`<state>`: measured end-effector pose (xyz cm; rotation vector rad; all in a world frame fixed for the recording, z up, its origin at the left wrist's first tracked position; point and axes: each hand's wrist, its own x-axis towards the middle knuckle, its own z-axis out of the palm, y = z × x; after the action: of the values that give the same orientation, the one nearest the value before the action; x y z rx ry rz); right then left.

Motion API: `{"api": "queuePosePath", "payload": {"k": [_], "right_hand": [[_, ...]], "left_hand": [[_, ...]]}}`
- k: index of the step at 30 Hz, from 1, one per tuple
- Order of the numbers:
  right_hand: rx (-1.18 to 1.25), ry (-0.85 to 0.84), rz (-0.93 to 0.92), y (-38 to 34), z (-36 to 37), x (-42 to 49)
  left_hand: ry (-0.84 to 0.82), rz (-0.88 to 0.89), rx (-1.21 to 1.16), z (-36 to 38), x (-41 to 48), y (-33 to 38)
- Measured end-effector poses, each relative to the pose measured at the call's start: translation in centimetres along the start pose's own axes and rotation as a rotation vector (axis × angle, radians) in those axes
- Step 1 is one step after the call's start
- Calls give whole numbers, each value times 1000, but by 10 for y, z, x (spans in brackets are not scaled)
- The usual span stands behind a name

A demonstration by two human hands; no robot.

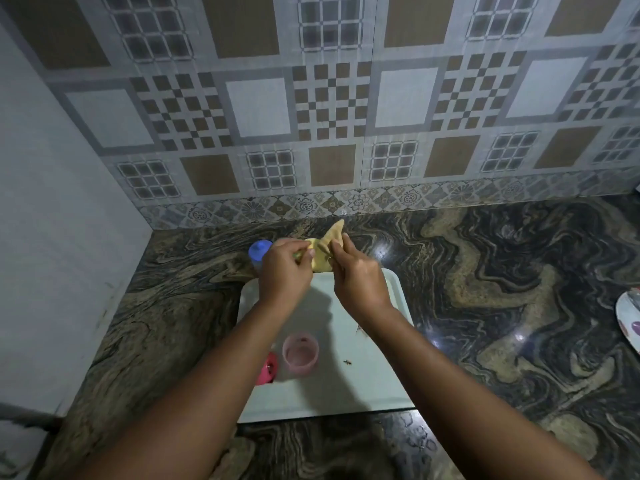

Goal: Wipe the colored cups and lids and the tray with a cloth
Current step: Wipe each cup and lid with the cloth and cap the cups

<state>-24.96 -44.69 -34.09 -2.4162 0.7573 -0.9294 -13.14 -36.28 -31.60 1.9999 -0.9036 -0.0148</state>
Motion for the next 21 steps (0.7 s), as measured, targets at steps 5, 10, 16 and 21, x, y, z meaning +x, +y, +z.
{"api": "queuePosePath", "payload": {"k": [5, 10, 16, 21], "right_hand": [[-95, -91, 77, 31, 16, 27], [-61, -72, 130, 50, 24, 46], [35, -13, 199, 61, 33, 51], [91, 36, 196, 62, 36, 48]], "left_hand": [[-52, -34, 128, 27, 28, -4], [-112, -52, 198, 53, 48, -17], [-168, -65, 248, 67, 58, -25], [-191, -117, 270, 71, 62, -31]]}}
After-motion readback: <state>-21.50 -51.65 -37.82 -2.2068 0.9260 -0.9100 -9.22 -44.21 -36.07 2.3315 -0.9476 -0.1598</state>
